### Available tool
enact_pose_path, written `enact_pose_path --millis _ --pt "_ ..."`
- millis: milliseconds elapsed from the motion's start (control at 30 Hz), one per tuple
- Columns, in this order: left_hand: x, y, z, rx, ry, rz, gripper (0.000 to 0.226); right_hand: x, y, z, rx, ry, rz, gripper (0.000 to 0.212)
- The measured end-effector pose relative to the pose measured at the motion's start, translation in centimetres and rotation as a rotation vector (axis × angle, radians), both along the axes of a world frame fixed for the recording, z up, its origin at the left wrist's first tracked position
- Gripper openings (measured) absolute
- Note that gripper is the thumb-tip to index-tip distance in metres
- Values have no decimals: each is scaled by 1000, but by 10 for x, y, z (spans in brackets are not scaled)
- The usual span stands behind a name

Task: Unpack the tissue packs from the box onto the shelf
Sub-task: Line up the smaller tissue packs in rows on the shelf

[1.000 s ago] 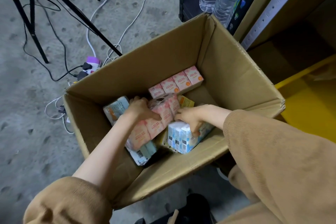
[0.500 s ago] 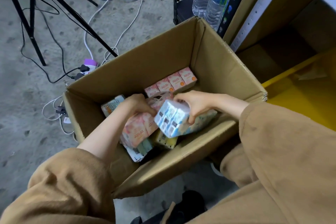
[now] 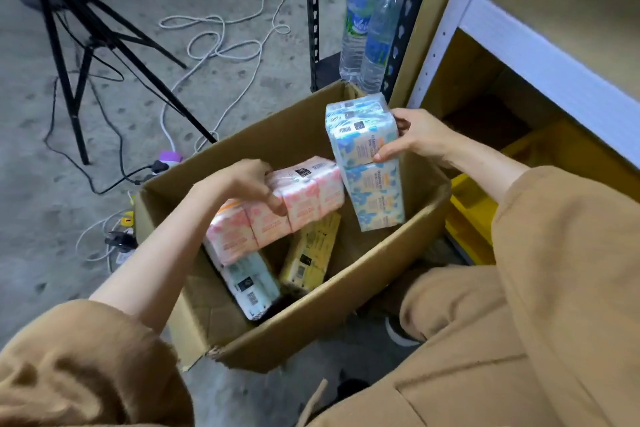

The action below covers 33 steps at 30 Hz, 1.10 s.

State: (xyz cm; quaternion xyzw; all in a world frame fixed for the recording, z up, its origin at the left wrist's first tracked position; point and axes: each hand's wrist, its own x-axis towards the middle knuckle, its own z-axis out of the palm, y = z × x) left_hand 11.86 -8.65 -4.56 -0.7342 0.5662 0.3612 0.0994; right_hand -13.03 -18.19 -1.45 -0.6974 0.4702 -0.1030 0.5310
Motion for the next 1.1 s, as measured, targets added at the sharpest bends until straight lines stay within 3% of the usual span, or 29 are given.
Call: enact_pose_path --millis 233,400,567,700,867,933,1067,1100 --pt "-13 4 78 -223 -51 -95 64 -27 17 82 -157 -108 -84 26" --pt "-38 4 140 -309 -40 -202 75 -59 32 160 -284 -194 -175 31" --pt "-80 -6 199 -466 -64 -377 71 -116 57 240 -410 -159 -248 28" --pt "-126 -18 243 -591 -65 -528 68 -172 74 291 -384 12 -233 83" --pt "-198 -42 273 -723 20 -650 70 -236 90 317 -429 328 -465 106" --pt "-228 -55 274 -748 72 -703 75 -252 103 315 -444 483 -584 97" --pt "-291 -79 267 -775 73 -826 78 -288 118 297 -416 661 -729 36" --pt "-306 -85 264 -783 64 -859 78 -301 118 291 -410 709 -747 33"
